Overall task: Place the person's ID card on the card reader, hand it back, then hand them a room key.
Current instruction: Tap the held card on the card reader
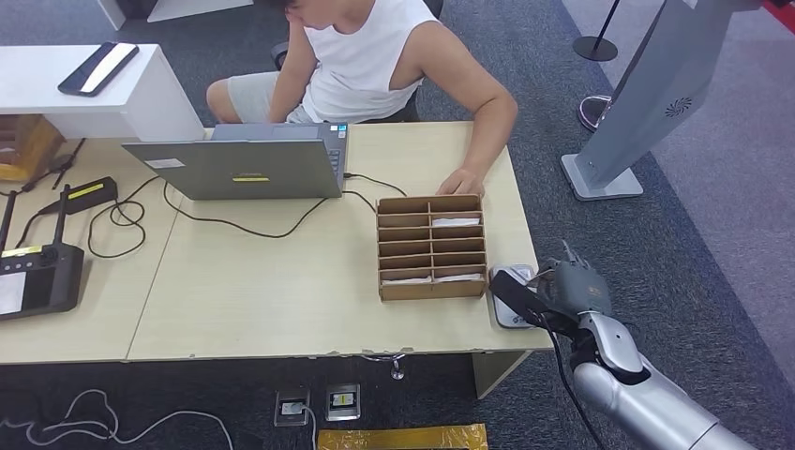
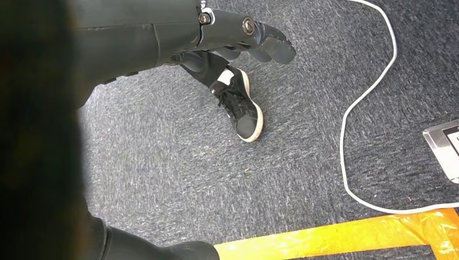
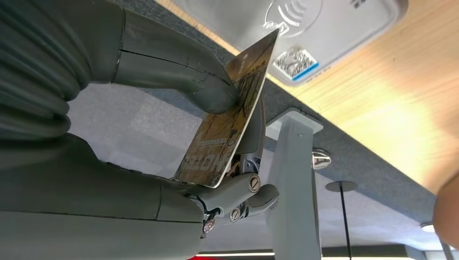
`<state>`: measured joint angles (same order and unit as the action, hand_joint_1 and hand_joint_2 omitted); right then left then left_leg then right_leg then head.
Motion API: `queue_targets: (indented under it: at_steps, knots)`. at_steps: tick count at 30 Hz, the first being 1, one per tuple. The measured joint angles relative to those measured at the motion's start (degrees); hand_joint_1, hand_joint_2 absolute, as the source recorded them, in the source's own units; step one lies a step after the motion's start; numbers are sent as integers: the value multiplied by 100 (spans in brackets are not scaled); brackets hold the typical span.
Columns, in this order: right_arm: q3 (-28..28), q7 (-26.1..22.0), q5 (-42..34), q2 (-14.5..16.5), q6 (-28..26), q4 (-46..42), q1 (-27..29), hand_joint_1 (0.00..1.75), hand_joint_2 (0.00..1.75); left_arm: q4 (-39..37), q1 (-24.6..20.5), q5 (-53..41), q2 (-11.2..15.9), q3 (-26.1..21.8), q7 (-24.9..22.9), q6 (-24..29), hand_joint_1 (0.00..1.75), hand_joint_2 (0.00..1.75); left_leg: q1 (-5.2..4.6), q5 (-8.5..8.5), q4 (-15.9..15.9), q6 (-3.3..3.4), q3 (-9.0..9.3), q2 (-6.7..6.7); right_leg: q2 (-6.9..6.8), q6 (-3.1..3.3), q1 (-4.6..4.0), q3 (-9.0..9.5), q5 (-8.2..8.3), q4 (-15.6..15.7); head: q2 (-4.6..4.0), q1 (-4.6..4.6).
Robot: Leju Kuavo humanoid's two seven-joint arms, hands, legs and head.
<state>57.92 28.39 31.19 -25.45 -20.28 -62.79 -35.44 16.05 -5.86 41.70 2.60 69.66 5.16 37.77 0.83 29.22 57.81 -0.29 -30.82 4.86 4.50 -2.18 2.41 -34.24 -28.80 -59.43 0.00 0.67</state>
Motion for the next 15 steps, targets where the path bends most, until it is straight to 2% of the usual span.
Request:
queue_targets:
  at_steps: [15]
  knots:
    - [7,-281,37,340,103,375,25,175,175,2,-1,0,0,0,-1,-3,0,175,1,0,0,0,6,-6,8,1,-2,2,1,0,0,0]
